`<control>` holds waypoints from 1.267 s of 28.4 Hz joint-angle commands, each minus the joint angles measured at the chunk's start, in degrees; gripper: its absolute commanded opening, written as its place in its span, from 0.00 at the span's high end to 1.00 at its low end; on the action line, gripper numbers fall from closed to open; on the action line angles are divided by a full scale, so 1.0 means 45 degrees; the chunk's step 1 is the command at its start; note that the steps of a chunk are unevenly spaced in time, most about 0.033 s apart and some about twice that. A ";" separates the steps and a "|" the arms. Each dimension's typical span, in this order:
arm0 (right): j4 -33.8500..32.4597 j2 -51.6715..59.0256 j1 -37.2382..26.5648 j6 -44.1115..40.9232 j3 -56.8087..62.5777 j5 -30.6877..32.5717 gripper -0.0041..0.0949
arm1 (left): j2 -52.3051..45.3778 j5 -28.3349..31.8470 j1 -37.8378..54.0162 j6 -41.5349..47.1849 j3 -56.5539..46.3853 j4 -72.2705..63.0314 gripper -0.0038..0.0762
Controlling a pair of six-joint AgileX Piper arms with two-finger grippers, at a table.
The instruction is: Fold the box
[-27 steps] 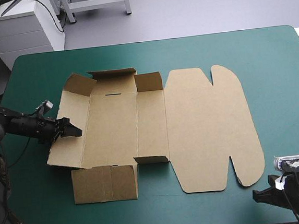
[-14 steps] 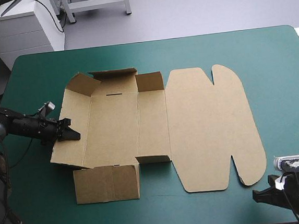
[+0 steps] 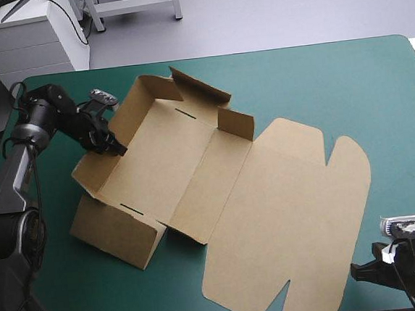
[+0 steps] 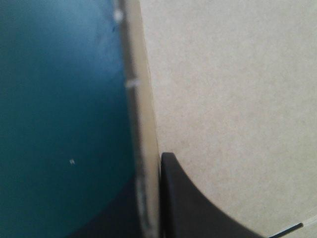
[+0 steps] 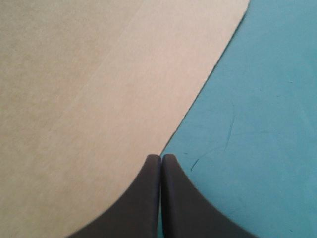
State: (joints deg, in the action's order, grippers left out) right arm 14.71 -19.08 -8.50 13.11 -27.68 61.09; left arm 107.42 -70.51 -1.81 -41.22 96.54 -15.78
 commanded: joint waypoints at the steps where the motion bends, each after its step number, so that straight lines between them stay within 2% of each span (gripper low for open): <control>1: 0.0150 -0.0135 -0.0011 0.0062 -0.0315 -0.0573 0.97 | -0.0772 0.0415 -0.1443 -0.0095 0.1691 0.1060 0.96; 5: 0.0150 -0.0135 -0.0011 0.0062 -0.0315 -0.0573 0.97 | -0.0772 0.1640 -0.3712 -0.0509 0.2906 0.3421 0.96; 19: 0.0146 -0.0135 -0.0011 0.0062 -0.0315 -0.0659 0.97 | -0.0772 0.4355 -0.9030 -0.0676 0.3052 0.9017 0.96; 28: 0.0123 -0.0135 -0.0011 0.0086 -0.0315 -0.0659 0.97 | -0.0772 0.4607 -1.0792 -0.0571 0.3052 1.0826 0.96; 32: 0.0123 -0.0135 -0.0011 0.0086 -0.0315 -0.0659 0.97 | -0.0749 0.5317 -1.0816 0.0893 0.2876 1.1449 0.96; 36: 0.0098 -0.0135 -0.0011 0.0086 -0.0315 -0.0659 0.97 | -0.0749 0.5843 -1.0973 0.3344 0.2543 1.4081 0.96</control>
State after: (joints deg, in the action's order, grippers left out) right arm 14.71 -19.08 -8.50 13.11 -27.68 61.08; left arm 107.52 -48.96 -50.43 -33.61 106.98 38.19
